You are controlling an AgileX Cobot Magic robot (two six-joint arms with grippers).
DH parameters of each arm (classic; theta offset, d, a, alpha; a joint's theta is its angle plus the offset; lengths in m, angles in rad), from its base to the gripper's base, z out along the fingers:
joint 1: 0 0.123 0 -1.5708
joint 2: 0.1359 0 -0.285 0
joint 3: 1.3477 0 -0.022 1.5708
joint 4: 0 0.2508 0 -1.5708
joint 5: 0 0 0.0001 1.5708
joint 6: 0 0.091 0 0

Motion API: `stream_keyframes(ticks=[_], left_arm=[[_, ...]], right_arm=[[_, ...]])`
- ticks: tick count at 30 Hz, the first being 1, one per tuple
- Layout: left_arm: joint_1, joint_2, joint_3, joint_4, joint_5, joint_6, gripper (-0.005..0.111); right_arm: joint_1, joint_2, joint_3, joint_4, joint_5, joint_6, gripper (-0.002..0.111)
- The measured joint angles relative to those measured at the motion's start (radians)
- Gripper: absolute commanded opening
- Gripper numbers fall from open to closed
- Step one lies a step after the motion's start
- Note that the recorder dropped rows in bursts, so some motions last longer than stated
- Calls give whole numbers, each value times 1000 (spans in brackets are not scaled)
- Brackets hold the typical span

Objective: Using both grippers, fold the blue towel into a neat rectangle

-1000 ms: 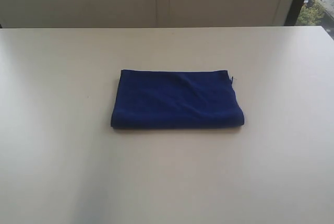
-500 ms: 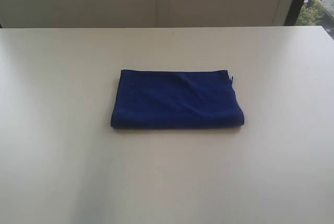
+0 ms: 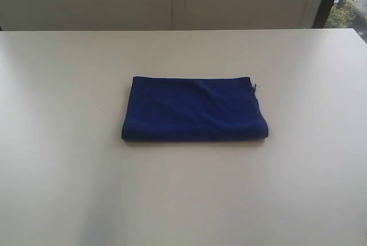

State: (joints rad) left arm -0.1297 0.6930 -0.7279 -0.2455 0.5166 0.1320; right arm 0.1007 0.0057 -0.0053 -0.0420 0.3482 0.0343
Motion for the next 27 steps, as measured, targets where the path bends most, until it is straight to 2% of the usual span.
stream_keyframes(ticks=[10, 15, 21, 27], left_arm=[[0, -2, 0, 13, -22, 21, 0], [0, -82, 39, 37, -53, 46, 0], [0, -295, 258, 72, -76, 53, 0], [0, -575, 521, 105, -204, 53, 0]], right_arm=[[0, 0, 0, 0, 0, 0, 0], [0, 0, 0, 0, 2, 0, 0], [0, 0, 0, 0, 2, 0, 0], [0, 0, 0, 0, 2, 0, 0]])
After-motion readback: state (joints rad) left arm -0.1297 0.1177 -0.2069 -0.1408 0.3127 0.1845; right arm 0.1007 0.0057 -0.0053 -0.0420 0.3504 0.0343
